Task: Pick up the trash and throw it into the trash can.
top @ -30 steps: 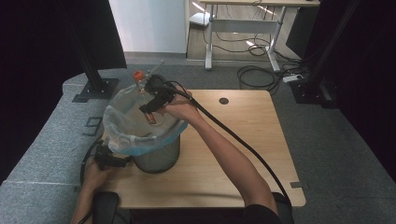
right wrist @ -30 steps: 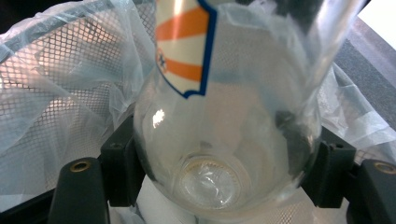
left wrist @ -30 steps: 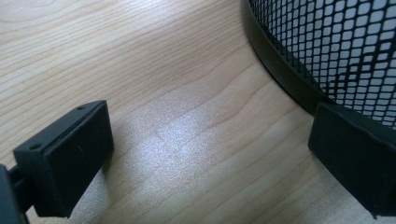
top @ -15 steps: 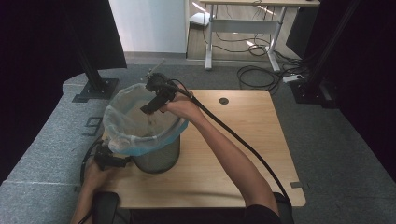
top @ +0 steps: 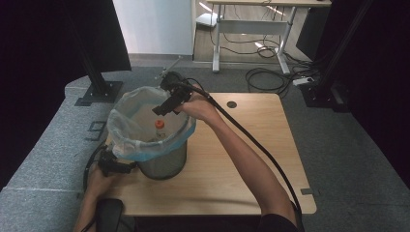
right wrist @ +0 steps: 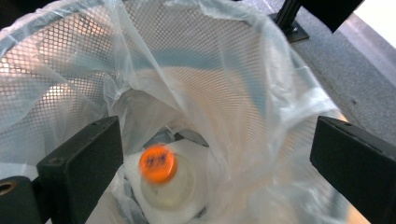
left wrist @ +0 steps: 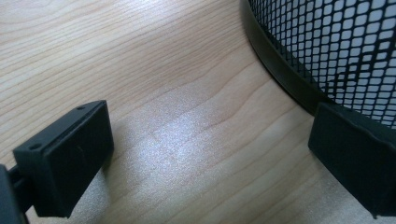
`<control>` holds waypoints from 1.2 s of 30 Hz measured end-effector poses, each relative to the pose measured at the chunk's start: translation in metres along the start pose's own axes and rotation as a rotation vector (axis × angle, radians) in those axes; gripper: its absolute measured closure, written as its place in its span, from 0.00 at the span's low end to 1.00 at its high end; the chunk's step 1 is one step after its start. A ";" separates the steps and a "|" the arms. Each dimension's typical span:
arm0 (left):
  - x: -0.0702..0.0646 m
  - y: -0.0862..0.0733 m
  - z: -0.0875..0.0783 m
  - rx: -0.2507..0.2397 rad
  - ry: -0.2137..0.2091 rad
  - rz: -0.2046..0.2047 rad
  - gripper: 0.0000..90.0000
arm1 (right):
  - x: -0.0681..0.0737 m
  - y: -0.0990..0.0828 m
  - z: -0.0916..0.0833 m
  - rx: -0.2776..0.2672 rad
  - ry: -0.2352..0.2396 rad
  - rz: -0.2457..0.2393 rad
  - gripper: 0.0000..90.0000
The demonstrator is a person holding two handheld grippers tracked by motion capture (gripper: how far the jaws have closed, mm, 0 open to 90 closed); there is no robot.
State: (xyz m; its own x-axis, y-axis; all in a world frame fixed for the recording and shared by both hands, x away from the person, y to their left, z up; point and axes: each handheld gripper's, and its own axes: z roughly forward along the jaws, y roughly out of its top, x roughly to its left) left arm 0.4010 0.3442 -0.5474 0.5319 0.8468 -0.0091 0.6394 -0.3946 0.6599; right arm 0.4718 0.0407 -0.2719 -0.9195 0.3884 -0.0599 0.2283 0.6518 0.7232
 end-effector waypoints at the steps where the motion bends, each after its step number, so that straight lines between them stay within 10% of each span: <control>1: 0.000 0.000 0.000 0.000 0.000 0.000 0.00 | -0.001 -0.001 -0.003 -0.004 -0.004 0.002 0.03; 36: 0.000 0.000 0.000 0.001 0.001 -0.002 0.00 | -0.048 -0.118 -0.081 -0.076 -0.104 0.142 0.00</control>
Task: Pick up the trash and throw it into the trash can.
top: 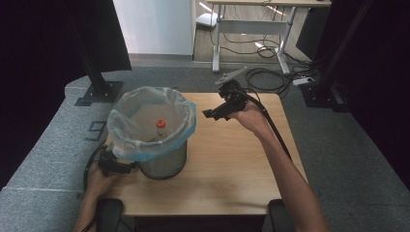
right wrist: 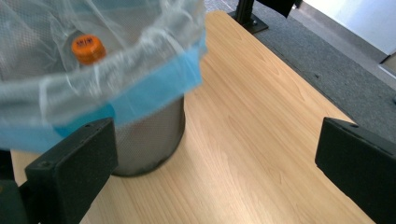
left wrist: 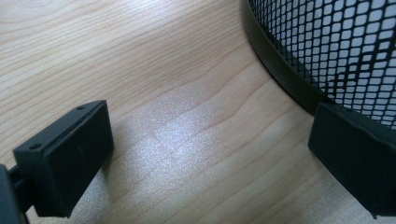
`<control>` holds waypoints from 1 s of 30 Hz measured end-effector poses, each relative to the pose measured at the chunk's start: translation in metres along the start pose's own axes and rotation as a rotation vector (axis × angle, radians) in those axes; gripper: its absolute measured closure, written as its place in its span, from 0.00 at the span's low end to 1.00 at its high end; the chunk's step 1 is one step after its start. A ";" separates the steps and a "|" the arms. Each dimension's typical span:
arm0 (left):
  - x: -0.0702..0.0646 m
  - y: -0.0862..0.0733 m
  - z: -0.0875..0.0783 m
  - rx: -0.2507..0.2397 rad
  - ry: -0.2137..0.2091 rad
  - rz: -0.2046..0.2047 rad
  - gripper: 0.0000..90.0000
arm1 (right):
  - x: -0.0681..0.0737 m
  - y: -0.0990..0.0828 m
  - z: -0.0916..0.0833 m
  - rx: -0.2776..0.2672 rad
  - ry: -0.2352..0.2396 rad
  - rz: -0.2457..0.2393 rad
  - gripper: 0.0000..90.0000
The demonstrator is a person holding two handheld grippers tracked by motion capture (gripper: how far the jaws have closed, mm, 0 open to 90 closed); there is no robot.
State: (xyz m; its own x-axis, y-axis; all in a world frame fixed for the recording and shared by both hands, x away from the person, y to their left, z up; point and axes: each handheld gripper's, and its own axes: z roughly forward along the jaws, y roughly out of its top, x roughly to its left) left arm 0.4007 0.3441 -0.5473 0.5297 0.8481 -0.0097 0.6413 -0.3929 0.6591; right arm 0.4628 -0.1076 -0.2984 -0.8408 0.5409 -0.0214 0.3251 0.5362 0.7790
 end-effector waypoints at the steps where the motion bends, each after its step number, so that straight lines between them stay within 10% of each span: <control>1: 0.000 0.000 0.000 0.000 0.000 0.000 0.00 | -0.001 -0.004 -0.001 -0.004 -0.004 0.005 0.00; 30: -0.001 0.000 0.000 0.000 0.007 -0.004 0.00 | -0.027 -0.179 -0.008 -0.023 -0.171 0.186 0.00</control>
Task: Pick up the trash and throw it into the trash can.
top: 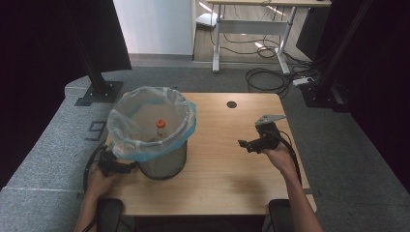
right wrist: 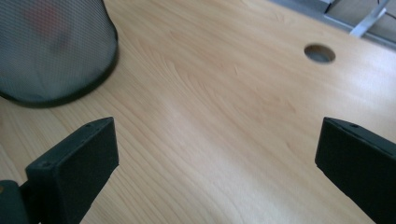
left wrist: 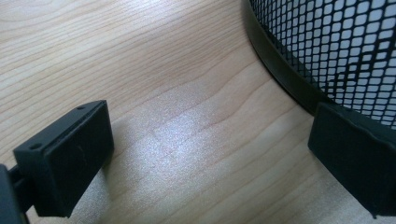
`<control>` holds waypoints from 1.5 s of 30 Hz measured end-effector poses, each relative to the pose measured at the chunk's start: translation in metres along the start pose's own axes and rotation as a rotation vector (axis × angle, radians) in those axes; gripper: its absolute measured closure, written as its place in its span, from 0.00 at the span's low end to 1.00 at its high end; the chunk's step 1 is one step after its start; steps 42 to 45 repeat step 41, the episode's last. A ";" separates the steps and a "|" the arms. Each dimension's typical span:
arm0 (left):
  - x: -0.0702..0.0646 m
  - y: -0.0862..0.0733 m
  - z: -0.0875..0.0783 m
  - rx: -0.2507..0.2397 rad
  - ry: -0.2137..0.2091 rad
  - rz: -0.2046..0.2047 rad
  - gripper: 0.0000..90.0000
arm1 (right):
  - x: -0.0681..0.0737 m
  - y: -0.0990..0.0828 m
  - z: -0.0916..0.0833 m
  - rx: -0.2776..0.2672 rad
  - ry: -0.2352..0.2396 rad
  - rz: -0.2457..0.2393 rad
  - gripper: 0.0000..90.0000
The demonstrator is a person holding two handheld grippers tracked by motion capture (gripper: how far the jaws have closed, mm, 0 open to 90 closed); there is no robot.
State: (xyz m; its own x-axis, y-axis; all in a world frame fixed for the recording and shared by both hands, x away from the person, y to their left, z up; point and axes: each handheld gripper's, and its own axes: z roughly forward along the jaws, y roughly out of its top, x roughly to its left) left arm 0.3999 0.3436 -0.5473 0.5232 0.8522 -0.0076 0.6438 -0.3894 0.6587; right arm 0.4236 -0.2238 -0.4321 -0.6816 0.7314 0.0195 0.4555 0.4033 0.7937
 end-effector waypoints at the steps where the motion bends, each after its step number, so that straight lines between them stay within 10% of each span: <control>1: 0.000 0.000 0.000 -0.001 0.001 0.000 0.00 | -0.001 -0.005 0.001 0.001 -0.002 0.008 0.00; 24: 0.000 0.000 0.000 -0.001 0.002 -0.003 0.00 | -0.017 -0.127 0.018 0.059 -0.104 0.162 0.00; 45: 0.000 0.000 0.000 -0.001 0.002 -0.002 0.00 | -0.008 -0.141 0.023 0.110 -0.153 0.111 0.00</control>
